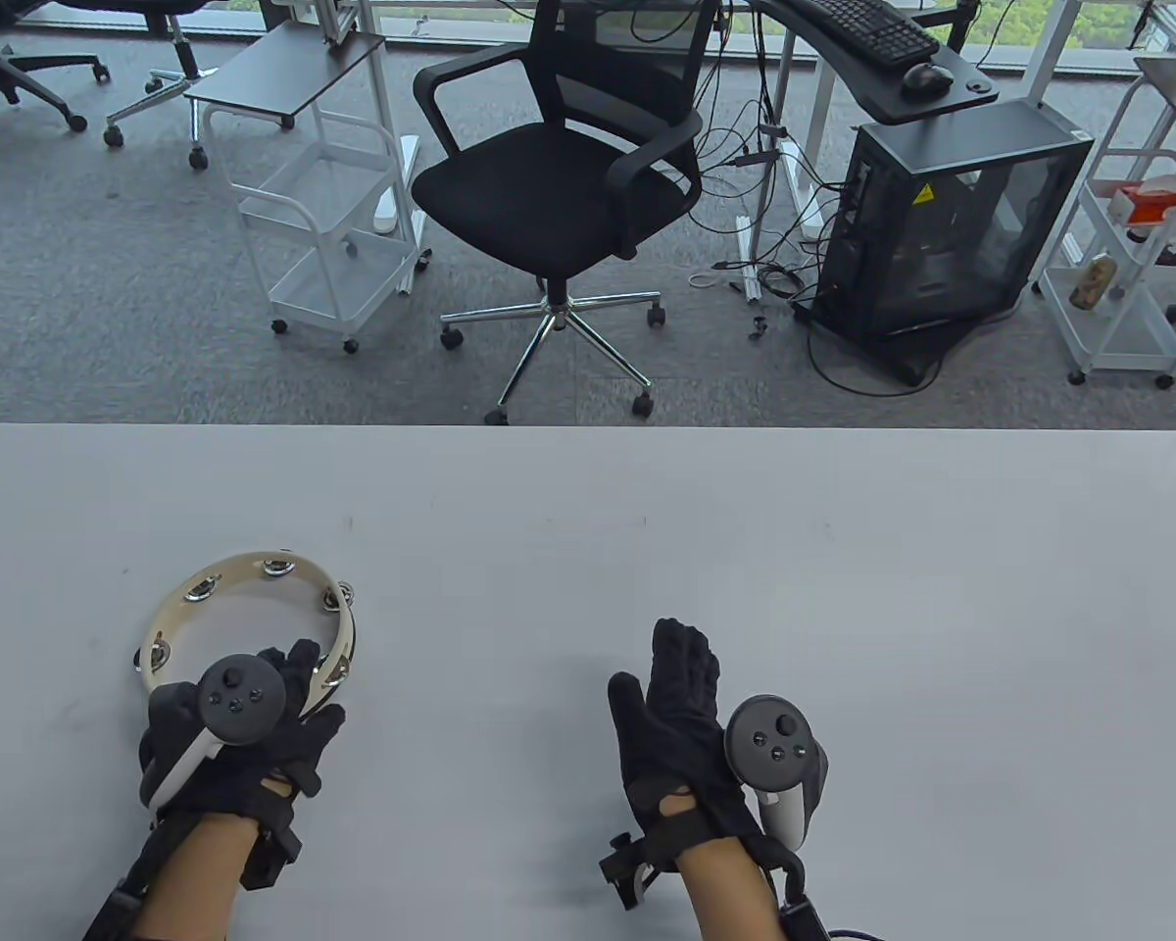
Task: Shake a tambourine
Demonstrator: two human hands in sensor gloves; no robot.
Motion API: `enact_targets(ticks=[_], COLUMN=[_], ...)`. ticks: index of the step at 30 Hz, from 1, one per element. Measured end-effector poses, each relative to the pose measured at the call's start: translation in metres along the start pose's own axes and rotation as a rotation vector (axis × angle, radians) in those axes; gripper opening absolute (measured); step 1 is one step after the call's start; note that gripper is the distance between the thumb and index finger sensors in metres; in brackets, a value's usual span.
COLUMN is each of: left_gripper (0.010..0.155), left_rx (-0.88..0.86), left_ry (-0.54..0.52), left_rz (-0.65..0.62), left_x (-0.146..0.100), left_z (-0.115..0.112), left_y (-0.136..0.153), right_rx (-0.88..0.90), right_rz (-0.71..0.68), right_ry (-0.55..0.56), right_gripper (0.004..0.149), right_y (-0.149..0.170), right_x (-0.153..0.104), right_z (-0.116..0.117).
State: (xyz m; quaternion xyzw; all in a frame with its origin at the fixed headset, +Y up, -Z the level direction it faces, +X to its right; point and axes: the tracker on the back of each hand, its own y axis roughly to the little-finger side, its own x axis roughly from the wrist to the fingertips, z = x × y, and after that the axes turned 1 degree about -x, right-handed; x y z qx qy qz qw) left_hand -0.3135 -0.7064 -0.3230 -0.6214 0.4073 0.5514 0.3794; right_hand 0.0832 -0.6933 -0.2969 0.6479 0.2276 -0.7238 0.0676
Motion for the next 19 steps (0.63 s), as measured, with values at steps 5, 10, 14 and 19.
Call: enact_targets(ticks=[5, 10, 14, 19], left_gripper=[0.090, 0.091, 0.091, 0.089], left_rx=[-0.052, 0.059, 0.068, 0.018], left_ry=[0.000, -0.001, 0.099, 0.098], left_rz=[-0.174, -0.257, -0.227, -0.220], left_x=[-0.038, -0.053, -0.045, -0.040], left_z=[0.013, 0.003, -0.012, -0.016], left_y=[-0.040, -0.068, -0.066, -0.061], right_rx=[-0.262, -0.596, -0.531, -0.523], right_rz=[-0.085, -0.157, -0.124, -0.071], right_ry=[-0.066, -0.214, -0.219, -0.207], right_gripper=[0.089, 0.088, 0.088, 0.088], right_y=[-0.024, -0.037, -0.027, -0.016], right_x=[-0.007, -0.023, -0.018, -0.015], right_z=[0.010, 0.036, 0.042, 0.040])
